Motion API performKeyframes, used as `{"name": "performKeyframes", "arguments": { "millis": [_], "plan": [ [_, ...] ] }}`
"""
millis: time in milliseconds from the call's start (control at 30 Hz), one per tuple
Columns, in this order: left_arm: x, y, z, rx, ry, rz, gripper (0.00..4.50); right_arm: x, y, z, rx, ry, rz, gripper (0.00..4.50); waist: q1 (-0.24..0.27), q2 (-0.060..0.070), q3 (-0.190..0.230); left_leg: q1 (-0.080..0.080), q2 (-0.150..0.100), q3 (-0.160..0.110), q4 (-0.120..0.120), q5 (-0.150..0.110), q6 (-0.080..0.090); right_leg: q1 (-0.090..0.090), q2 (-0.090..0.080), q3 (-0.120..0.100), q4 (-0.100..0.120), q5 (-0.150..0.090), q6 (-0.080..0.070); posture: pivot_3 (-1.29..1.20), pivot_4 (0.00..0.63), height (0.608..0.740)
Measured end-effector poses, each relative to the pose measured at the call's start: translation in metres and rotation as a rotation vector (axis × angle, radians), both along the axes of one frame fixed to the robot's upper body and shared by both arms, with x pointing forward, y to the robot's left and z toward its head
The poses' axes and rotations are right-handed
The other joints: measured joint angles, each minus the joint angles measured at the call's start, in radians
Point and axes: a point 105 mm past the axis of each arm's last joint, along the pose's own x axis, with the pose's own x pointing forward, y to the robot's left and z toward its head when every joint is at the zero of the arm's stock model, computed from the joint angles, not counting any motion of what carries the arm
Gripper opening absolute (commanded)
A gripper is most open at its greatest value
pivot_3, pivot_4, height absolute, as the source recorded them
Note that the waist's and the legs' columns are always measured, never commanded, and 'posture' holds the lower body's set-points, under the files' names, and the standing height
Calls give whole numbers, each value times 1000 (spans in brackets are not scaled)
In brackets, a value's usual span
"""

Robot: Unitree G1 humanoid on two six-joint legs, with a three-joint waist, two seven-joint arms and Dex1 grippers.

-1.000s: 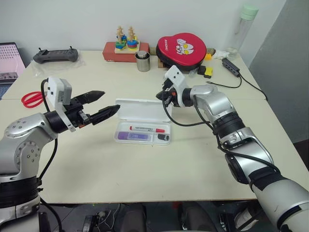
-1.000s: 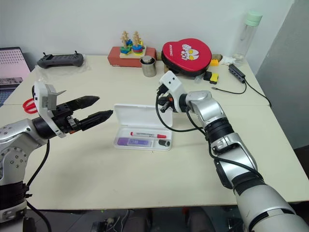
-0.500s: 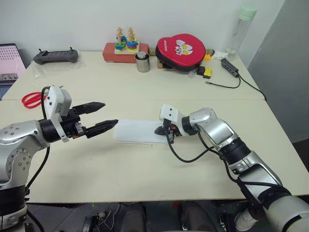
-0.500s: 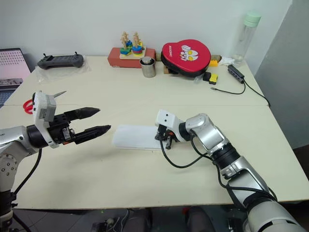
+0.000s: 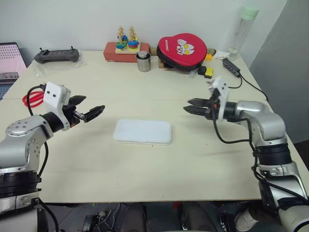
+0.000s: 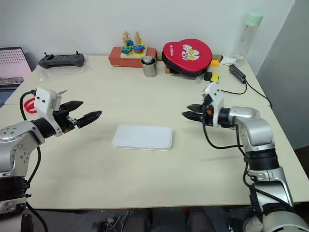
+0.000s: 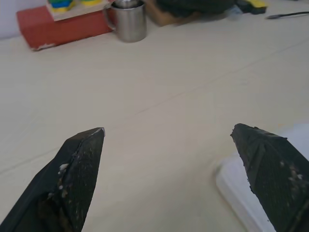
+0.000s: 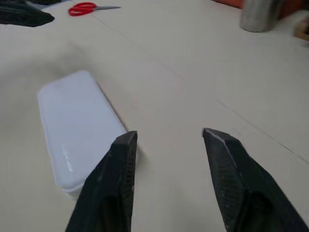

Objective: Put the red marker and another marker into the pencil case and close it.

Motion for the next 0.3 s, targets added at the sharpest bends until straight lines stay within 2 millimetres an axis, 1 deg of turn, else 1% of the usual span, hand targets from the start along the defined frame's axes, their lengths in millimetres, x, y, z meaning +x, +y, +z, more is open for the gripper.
{"name": "performKeyframes", "arguments": {
  "millis": [67,100,133,167,233,300],
  "plan": [
    [4,7,-3,16,3,33,4500,2,-7,3,-4,-10,-30,3276,-2,0,0,0,0,0,0,0,0,0,0,0,0,0,0,0,150,740],
    [6,11,-4,21,5,48,4500,3,-10,3,-5,-13,-46,3586,-2,0,0,0,0,0,0,0,0,0,0,0,0,0,0,0,150,740],
    [7,14,-6,23,7,56,4500,3,-13,3,-3,-13,-59,3751,-2,0,0,0,0,0,0,0,0,0,0,0,0,0,0,0,150,740],
    [8,15,-7,22,11,58,4500,3,-15,2,1,-10,-68,4037,-1,0,0,0,0,0,0,0,0,0,0,0,0,0,0,0,150,740],
    [10,17,-11,37,17,60,4500,3,-20,-3,9,5,-92,4451,1,0,0,0,0,0,0,0,0,0,0,0,0,0,0,0,150,740],
    [9,19,-14,39,25,61,4500,3,-22,-3,24,7,-100,4451,2,0,0,0,0,0,0,0,0,0,0,0,0,0,0,0,150,740]
  ]
}}
